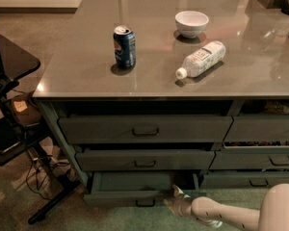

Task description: Open bottom drawer

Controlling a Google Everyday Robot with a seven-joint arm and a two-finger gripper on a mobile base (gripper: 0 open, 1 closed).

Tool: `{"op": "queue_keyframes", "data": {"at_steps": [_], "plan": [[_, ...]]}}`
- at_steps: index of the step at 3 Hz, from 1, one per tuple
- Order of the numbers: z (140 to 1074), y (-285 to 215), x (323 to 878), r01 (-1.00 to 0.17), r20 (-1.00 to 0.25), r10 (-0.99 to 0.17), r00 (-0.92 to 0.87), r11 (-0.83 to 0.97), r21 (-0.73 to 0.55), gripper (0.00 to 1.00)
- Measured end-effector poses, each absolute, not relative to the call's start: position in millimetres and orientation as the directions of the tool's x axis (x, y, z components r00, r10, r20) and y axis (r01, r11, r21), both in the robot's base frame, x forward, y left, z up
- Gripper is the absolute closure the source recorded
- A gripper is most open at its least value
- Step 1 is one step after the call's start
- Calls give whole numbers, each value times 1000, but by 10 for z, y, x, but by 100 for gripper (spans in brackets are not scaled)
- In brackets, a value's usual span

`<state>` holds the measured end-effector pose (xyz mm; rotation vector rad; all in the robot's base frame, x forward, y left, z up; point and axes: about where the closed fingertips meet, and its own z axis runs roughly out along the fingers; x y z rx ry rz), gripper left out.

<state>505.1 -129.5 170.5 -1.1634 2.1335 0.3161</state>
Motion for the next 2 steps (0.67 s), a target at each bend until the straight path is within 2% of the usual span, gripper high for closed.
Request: {"op": "queue_keyframes", "data": {"at_steps": [1, 2], "plan": [[1754, -1313, 5051, -814, -663, -650, -371, 571, -104, 100], [1756, -1326, 4981, -805, -667, -643, -376, 583, -107, 100]]}}
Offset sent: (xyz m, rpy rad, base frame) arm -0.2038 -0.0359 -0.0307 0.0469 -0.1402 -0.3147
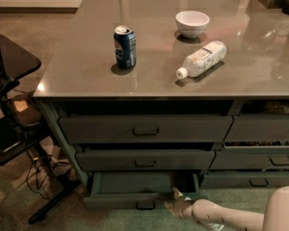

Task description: Open bottom drawer

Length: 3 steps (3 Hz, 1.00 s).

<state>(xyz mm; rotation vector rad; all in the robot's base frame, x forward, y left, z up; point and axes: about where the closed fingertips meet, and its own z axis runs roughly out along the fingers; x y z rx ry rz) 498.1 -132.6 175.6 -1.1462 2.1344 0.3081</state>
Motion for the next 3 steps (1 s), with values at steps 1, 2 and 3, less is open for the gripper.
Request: {"op": "queue_keyframes", "data": {"at_steps": [1, 2, 3], "plan": [[1789, -1334, 4977, -805, -667, -643, -376, 583, -108, 100], [1731, -1344, 4796, -782, -678, -622, -391, 613, -112, 100], [1805, -1344, 4798, -782, -678, -622, -391, 613, -112, 100]]}}
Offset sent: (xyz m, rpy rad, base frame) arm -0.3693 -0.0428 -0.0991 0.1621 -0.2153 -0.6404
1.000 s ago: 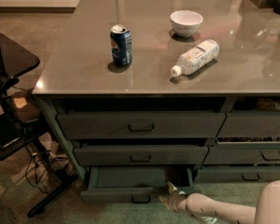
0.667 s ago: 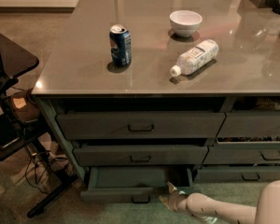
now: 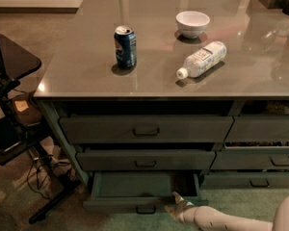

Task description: Open bottom drawer

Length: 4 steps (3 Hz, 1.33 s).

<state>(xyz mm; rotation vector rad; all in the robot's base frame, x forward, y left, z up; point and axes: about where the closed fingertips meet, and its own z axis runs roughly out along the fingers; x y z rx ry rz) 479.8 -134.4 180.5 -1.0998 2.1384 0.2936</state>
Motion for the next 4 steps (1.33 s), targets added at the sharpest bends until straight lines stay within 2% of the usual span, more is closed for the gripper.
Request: {"op": "queue_keyframes", "data": {"at_steps": [4], "plan": [[1835, -1290, 4613, -774, -691, -609, -390, 623, -112, 100]]}}
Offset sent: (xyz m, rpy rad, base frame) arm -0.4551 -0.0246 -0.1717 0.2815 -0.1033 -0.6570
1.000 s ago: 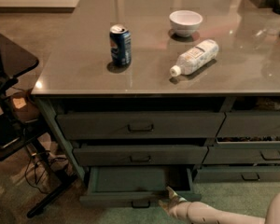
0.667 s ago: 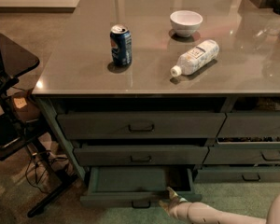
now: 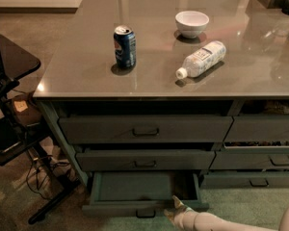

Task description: Open bottom drawer

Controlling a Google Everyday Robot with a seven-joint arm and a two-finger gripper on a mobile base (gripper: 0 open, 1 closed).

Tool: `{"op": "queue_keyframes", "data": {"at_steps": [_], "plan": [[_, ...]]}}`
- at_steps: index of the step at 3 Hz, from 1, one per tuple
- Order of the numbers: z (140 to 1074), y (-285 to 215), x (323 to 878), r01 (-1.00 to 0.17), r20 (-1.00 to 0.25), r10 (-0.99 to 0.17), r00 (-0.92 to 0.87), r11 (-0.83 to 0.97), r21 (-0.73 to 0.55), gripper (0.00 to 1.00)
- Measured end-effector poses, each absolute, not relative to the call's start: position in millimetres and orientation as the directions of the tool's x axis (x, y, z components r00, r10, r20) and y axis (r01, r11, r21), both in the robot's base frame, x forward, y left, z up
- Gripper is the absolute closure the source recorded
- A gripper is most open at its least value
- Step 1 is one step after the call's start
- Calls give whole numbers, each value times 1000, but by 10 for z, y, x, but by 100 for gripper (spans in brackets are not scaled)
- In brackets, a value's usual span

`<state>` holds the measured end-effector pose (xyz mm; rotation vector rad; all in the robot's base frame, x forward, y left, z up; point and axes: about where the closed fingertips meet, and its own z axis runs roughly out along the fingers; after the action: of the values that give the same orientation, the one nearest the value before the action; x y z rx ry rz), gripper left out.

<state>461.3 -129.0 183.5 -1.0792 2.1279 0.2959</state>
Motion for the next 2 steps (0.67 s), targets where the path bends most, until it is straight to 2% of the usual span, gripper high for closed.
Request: {"op": "queue_keyframes", "data": {"at_steps": [2], "plan": [[1825, -1230, 4487, -771, -701, -601, -383, 626, -114, 100]]}}
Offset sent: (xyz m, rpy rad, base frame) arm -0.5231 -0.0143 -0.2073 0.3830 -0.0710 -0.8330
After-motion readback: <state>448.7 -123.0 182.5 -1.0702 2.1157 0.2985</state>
